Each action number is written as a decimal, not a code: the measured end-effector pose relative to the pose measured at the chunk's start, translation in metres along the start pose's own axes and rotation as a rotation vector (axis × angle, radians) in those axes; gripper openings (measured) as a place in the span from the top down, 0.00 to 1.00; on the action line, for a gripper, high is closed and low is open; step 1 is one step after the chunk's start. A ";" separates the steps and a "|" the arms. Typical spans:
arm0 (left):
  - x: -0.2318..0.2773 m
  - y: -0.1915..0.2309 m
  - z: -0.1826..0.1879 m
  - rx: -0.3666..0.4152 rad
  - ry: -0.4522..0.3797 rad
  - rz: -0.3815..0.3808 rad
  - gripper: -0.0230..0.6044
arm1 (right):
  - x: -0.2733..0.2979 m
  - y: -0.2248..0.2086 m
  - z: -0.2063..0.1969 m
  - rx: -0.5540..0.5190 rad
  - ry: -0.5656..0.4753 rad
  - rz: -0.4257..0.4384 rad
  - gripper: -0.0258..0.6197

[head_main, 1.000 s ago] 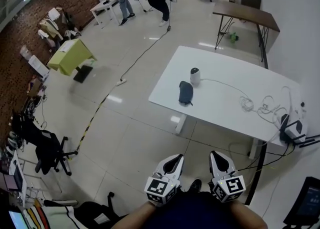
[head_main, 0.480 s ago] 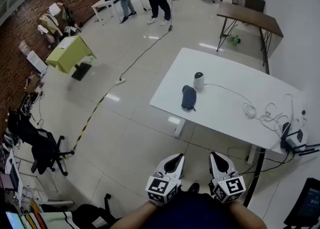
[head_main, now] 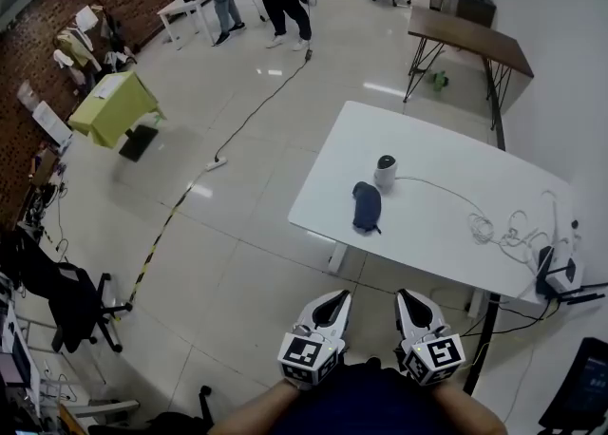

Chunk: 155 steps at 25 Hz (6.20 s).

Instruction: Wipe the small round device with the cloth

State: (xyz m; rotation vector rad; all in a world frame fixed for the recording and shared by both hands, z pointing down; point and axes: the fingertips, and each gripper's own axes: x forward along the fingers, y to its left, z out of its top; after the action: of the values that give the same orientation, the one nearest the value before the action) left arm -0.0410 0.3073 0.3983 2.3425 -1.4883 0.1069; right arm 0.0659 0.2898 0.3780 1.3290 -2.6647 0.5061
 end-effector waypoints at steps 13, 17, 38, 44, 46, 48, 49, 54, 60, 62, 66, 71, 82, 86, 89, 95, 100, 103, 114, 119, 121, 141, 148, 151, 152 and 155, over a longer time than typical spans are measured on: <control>0.013 0.054 0.020 -0.107 0.018 -0.080 0.96 | 0.060 0.028 -0.006 -0.045 0.066 -0.022 0.94; 0.017 0.067 0.014 -0.114 0.017 -0.100 0.96 | 0.071 0.035 -0.005 -0.049 0.089 -0.021 0.94; 0.104 0.065 0.056 -0.043 0.049 -0.034 0.96 | 0.128 -0.050 0.045 0.016 0.027 0.041 0.94; 0.149 0.046 0.070 -0.001 0.024 -0.017 0.96 | 0.137 -0.101 0.054 0.036 0.016 0.055 0.94; 0.157 0.040 0.068 0.011 0.025 -0.014 0.96 | 0.137 -0.112 0.050 0.057 0.021 0.072 0.94; 0.164 0.038 0.063 0.013 0.032 -0.005 0.96 | 0.137 -0.122 0.048 0.060 0.023 0.085 0.94; 0.167 0.037 0.064 0.005 0.038 0.007 0.96 | 0.138 -0.126 0.049 0.058 0.023 0.088 0.94; 0.177 0.041 0.052 0.035 0.057 0.040 0.95 | 0.143 -0.135 0.054 0.063 0.024 0.109 0.94; 0.188 0.043 0.045 -0.007 0.134 0.057 0.84 | 0.147 -0.143 0.045 0.096 0.051 0.098 0.94; 0.192 0.050 0.041 -0.030 0.162 0.058 0.80 | 0.151 -0.144 0.039 0.101 0.071 0.093 0.94; 0.204 0.071 0.026 -0.062 0.192 0.049 0.78 | 0.165 -0.145 0.027 0.104 0.115 0.068 0.94; 0.236 0.099 -0.001 -0.030 0.286 0.022 0.72 | 0.185 -0.150 0.018 0.093 0.172 0.041 0.94; 0.290 0.149 -0.072 -0.126 0.561 -0.097 0.59 | 0.233 -0.155 0.015 0.117 0.270 -0.027 0.94; 0.300 0.147 -0.080 -0.165 0.633 -0.163 0.60 | 0.248 -0.155 0.005 0.195 0.303 -0.025 0.90; 0.304 0.143 -0.087 -0.181 0.674 -0.178 0.60 | 0.255 -0.155 -0.005 0.223 0.331 0.010 0.78; 0.307 0.150 -0.097 -0.221 0.711 -0.124 0.66 | 0.268 -0.159 -0.030 0.342 0.380 0.083 0.67; 0.309 0.146 -0.091 -0.294 0.669 -0.127 0.76 | 0.271 -0.166 -0.046 0.411 0.413 0.153 0.64; 0.310 0.139 -0.073 -0.431 0.550 -0.204 0.78 | 0.271 -0.170 -0.050 0.538 0.413 0.214 0.64; 0.294 0.109 -0.009 -0.686 0.264 -0.505 0.77 | 0.268 -0.152 -0.036 0.685 0.391 0.444 0.48; 0.279 0.086 0.026 -0.877 0.174 -0.703 0.77 | 0.257 -0.129 -0.014 0.919 0.319 0.666 0.60; 0.274 0.084 0.033 -0.928 0.138 -0.745 0.77 | 0.254 -0.124 -0.008 0.962 0.299 0.706 0.68; 0.290 0.160 0.019 -0.797 0.043 -0.310 0.64 | 0.276 -0.191 0.011 0.413 0.197 0.277 0.81; 0.319 0.138 0.053 -0.207 0.167 -0.295 0.68 | 0.313 -0.198 0.049 0.166 0.164 0.256 0.81; 0.336 0.125 0.050 0.037 0.247 -0.310 0.69 | 0.328 -0.186 0.045 0.180 0.208 0.302 0.81; 0.341 0.124 0.046 0.095 0.266 -0.310 0.69 | 0.331 -0.184 0.043 0.193 0.216 0.303 0.81; 0.353 0.122 0.038 0.154 0.316 -0.305 0.72 | 0.335 -0.187 0.041 0.214 0.215 0.288 0.81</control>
State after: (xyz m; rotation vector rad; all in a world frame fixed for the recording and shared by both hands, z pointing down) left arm 0.0019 -0.0554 0.4844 2.4994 -0.9951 0.5019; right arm 0.0132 -0.0812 0.4692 0.8723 -2.6874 0.9345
